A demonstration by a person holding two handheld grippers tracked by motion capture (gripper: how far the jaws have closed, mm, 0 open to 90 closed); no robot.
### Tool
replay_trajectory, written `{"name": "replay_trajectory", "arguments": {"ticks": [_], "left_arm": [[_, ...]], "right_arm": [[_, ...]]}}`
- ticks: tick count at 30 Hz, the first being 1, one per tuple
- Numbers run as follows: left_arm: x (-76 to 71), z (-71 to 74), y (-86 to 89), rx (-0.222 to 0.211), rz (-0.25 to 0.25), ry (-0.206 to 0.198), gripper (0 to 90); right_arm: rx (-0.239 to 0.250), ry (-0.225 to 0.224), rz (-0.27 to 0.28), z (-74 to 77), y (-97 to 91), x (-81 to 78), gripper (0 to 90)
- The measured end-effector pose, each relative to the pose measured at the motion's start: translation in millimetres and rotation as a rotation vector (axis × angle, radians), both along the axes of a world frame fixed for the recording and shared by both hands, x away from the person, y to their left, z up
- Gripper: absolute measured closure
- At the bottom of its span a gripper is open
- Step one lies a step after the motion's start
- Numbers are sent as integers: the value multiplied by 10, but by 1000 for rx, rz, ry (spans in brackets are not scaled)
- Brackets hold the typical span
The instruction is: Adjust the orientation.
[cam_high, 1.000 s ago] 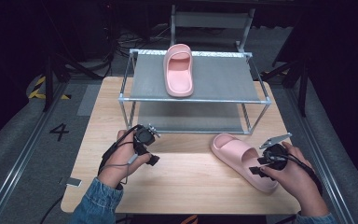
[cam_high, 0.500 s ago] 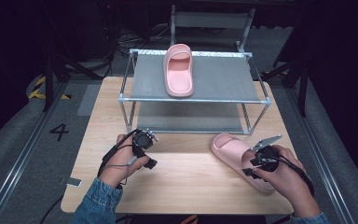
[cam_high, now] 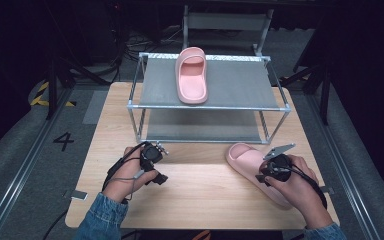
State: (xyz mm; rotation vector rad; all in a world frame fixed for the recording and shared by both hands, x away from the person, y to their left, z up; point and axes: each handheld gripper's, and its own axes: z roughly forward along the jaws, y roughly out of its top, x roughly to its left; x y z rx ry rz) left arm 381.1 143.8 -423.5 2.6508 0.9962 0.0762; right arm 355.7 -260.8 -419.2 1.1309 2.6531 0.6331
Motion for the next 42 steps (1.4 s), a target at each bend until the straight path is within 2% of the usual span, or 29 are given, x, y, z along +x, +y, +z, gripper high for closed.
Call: {"name": "replay_trajectory", "arguments": {"ticks": [5, 8, 11, 14, 17, 18, 19, 22, 26, 28, 29, 32, 37, 42], "left_arm": [[-60, -6, 119, -1, 16, -1, 241], [-71, 1, 203, -2, 16, 9, 240], [-61, 37, 281, -21, -4, 4, 231], [-39, 92, 422, -34, 25, -11, 227], [-23, 113, 512, -37, 48, -21, 225], [-25, 114, 529, -46, 61, -14, 225], [-14, 114, 550, -42, 53, -24, 224], [-21, 101, 592, -36, 58, -18, 213], [-28, 108, 686, -53, 58, -16, 178], [-26, 109, 721, -46, 67, -20, 181], [-25, 110, 744, -39, 85, -20, 181], [-12, 101, 786, -27, 97, -27, 184], [-31, 126, 816, -81, 79, -15, 184], [-40, 165, 859, -90, 83, -25, 181]], "right_arm": [[-38, 2, 38, -16, 109, 44, 735], [-48, 2, 52, -1, 172, 42, 832], [-57, -13, 46, 15, 192, 35, 840], [-27, -3, 36, 50, 213, 30, 845], [-33, 2, 38, 91, 228, 23, 844], [-37, 2, 35, 116, 233, 22, 841], [-40, 1, 35, 145, 236, 22, 838], [-38, 0, 31, 263, 244, 20, 834], [-41, 7, 31, 414, 261, 18, 832], [-46, 10, 33, 449, 262, 20, 831], [-50, 11, 34, 501, 264, 23, 831], [-54, 14, 38, 631, 273, 28, 829], [-51, 17, 58, 825, 309, 45, 825], [-41, 24, 74, 962, 357, 63, 823]]}}
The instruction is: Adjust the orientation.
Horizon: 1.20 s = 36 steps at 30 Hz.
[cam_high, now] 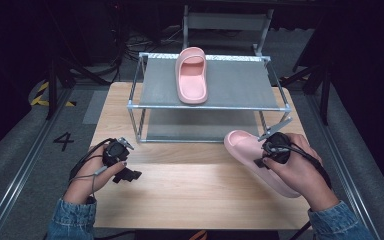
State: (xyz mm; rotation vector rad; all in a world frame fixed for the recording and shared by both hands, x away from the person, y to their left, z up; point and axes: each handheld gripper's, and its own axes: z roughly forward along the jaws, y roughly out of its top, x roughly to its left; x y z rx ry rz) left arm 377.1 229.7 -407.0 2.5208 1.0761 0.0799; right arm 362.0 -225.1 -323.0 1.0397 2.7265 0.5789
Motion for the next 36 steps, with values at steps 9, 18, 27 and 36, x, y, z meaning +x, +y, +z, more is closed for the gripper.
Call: {"name": "replay_trajectory", "arguments": {"ticks": [9, 18, 27, 36], "left_arm": [[-8, 20, 19, -15, -10, -5, 183], [-10, 18, 48, -22, -5, 0, 184], [-11, 18, 68, -23, -5, 4, 185], [-12, 17, 86, -27, -5, 7, 185]], "right_arm": [[12, -9, 17, 276, 74, 29, 823], [31, -30, 47, 611, 140, 41, 827], [69, -23, 70, 817, 219, 112, 831], [66, -38, 62, 991, 321, 305, 833]]}}
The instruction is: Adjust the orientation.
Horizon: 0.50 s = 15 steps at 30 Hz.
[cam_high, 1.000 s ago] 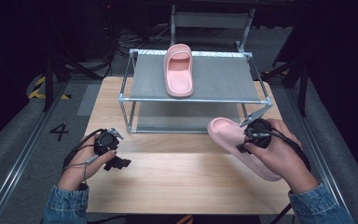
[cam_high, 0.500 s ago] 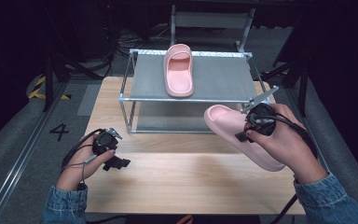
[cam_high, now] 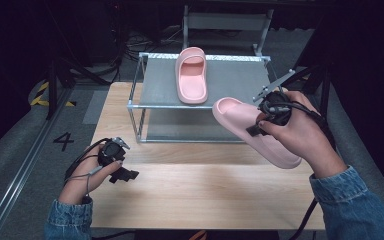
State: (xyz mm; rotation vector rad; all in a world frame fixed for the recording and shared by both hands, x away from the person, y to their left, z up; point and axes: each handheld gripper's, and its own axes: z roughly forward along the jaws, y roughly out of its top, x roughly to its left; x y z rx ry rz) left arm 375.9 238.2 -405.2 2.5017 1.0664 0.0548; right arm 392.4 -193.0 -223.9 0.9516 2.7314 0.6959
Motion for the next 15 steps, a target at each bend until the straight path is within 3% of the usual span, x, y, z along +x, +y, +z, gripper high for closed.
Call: {"name": "replay_trajectory", "arguments": {"ticks": [15], "left_arm": [[2, -20, 18, -4, 8, 6, 186]], "right_arm": [[-38, -19, -67, 197, 115, 482, 833]]}}
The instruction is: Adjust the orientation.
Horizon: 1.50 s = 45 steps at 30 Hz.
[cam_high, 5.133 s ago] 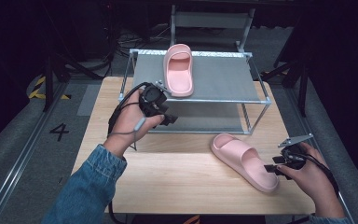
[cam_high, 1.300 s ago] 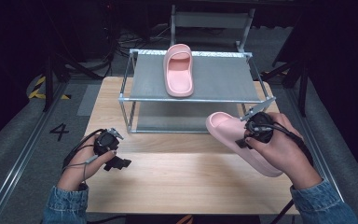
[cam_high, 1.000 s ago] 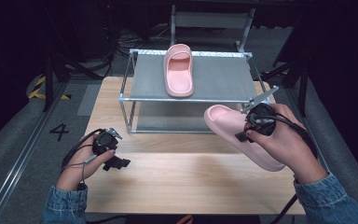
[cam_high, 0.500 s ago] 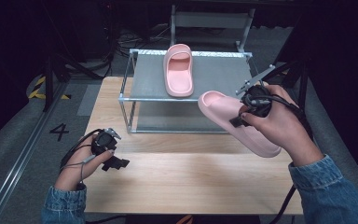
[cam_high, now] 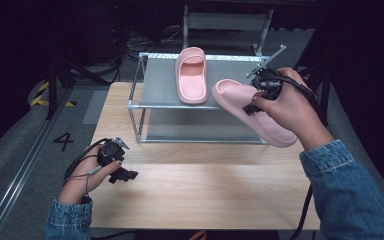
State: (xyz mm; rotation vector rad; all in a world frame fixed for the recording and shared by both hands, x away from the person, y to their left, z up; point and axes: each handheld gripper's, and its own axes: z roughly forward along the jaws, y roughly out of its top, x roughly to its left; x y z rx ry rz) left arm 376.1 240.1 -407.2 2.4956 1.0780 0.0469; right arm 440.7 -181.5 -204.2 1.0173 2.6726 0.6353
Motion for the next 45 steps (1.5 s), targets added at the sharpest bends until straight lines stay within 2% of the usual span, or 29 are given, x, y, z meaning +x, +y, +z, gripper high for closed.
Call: {"name": "replay_trajectory", "arguments": {"ticks": [5, 6, 9, 16, 19, 26, 30, 35, 41, 45], "left_arm": [[3, -3, 22, 1, 0, 2, 186], [3, -3, 22, 1, 0, 2, 186], [2, -9, 22, -1, -2, 6, 186], [-1, -22, 48, -3, 0, 14, 186], [2, -24, 61, -4, 3, 11, 186], [3, -49, 51, -2, 0, 27, 186], [11, -46, 50, -2, -4, 30, 186], [55, -45, 19, -2, -19, 26, 185], [95, -44, -23, 16, -26, 35, 184], [113, -45, -53, 20, -39, 36, 183]], "right_arm": [[-20, -1, -32, 40, 43, 199, 831], [-20, -1, -32, 40, 43, 199, 831], [-24, -1, -55, 54, 86, 348, 830], [-31, 3, -106, -2, 136, 609, 825], [-25, 17, -122, -42, 153, 678, 825], [-43, 28, -156, -134, 192, 808, 826], [-53, 25, -148, -176, 220, 821, 820], [-31, -10, -125, -159, 230, 757, 716], [25, -52, -127, -73, 65, 584, 632], [50, -48, -125, -58, -42, 437, 599]]}}
